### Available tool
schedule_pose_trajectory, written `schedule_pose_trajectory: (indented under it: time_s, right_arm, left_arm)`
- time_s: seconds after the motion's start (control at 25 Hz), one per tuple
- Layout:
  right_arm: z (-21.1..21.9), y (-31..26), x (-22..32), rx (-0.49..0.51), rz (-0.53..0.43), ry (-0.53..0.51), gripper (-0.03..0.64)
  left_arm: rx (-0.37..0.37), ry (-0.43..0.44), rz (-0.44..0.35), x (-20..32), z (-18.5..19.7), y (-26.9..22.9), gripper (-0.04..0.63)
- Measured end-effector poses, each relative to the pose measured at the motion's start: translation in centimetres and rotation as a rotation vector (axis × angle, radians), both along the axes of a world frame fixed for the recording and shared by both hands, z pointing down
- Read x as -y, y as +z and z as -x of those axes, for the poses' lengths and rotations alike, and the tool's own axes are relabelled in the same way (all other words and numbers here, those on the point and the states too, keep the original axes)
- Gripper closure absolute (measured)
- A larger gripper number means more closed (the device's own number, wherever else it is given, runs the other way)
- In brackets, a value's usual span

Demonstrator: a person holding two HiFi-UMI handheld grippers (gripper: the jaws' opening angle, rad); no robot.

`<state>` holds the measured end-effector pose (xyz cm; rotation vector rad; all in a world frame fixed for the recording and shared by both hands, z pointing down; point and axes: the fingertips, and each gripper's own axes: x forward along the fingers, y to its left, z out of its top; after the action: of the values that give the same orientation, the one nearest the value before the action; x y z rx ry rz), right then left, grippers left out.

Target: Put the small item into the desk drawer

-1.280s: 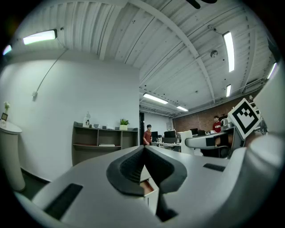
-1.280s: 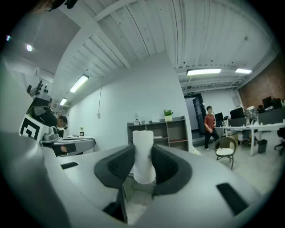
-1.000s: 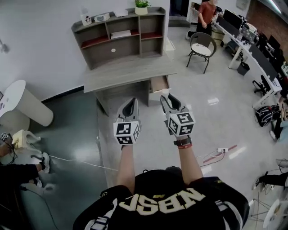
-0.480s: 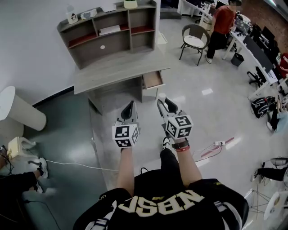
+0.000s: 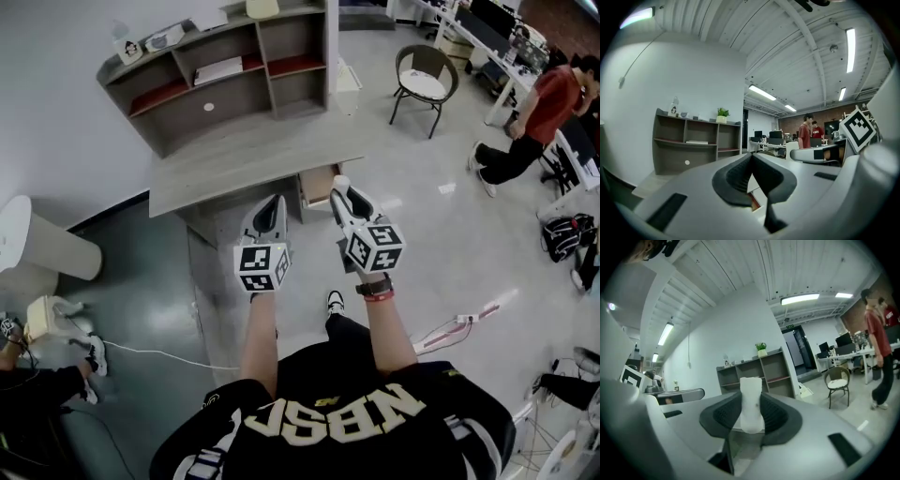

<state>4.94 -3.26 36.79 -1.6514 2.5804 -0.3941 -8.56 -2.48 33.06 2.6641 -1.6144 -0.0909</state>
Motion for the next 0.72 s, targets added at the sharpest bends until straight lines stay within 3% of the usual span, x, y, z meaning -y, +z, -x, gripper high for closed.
schedule_pose_trajectory:
  time_s: [0.4, 0.72]
  right_arm:
    - [-3.8, 0.5, 11.7, 0.029, 0.021, -0.064, 0.483]
    - [-4.2, 2.3, 16.1, 0.036, 0.073, -0.105, 0.483]
  left_arm:
    - [0.025, -0.033, 0.033, 11.0, -4.1, 0.7, 0.583]
    - [0.012, -0.026, 0.079, 15.7, -5.9, 2.5, 0.583]
